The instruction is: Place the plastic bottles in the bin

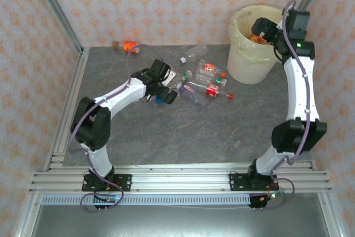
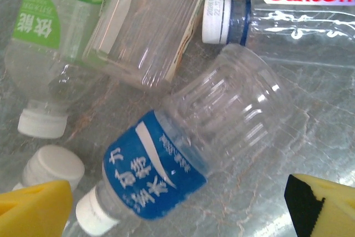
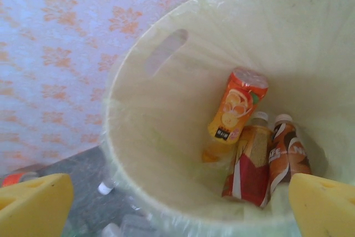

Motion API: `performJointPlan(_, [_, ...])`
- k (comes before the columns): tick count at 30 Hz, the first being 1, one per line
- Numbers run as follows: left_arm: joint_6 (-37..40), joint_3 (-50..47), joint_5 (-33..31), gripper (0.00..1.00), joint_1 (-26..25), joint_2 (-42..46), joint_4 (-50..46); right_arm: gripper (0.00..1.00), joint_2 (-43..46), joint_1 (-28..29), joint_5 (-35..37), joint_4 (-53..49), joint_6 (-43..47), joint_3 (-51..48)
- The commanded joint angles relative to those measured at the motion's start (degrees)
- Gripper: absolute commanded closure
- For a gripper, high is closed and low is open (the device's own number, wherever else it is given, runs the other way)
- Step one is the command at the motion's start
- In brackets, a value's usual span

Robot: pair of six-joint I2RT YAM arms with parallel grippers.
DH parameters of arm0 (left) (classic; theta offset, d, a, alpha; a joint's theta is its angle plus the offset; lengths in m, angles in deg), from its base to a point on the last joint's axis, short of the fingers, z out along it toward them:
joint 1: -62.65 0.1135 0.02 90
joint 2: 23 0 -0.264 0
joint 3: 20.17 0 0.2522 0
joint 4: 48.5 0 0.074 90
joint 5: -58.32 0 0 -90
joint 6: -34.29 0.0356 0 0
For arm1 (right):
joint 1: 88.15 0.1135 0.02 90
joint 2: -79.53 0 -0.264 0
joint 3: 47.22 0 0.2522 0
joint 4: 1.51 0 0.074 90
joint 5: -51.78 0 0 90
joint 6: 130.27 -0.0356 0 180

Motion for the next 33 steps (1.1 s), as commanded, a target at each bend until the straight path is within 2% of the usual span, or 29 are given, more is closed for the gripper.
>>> performJointPlan(1, [3.15, 2.07, 2.89, 0.0, 0.76, -1.85, -1.74, 0.01, 9.47, -0.02, -3.98, 9.96, -4.73, -9.74])
performJointPlan(6, [0.9, 4.84, 15.96, 0.0, 5.08, -6.46, -1.19, 0.01, 19.09, 0.01, -6.36, 10.86, -5.65, -19.37])
performJointPlan(14, [1.0, 3.79, 20.11, 0.0, 5.24, -7.79, -1.9, 0.01, 28.22, 0.0, -2.14, 7.49, -1.51, -26.21])
performJointPlan(20, [0.14, -0.03, 18.83, 0.01, 4.4, -5.32, -1.63, 0.01, 29.31, 0.02, -1.96, 7.42, -2.15, -27.08])
performJointPlan(28, [-1.44, -7.49, 6.0, 0.07, -0.7, -1.53, 0.77, 0.01, 29.6, 0.01, -2.06, 9.35, -3.61, -28.89])
performJointPlan(33, [-6.42, -12.49, -1.09, 0.1, -2.95, 0.66, 7.16, 0.01, 29.54, 0.02, -1.88, 9.41, -4.08, -29.66])
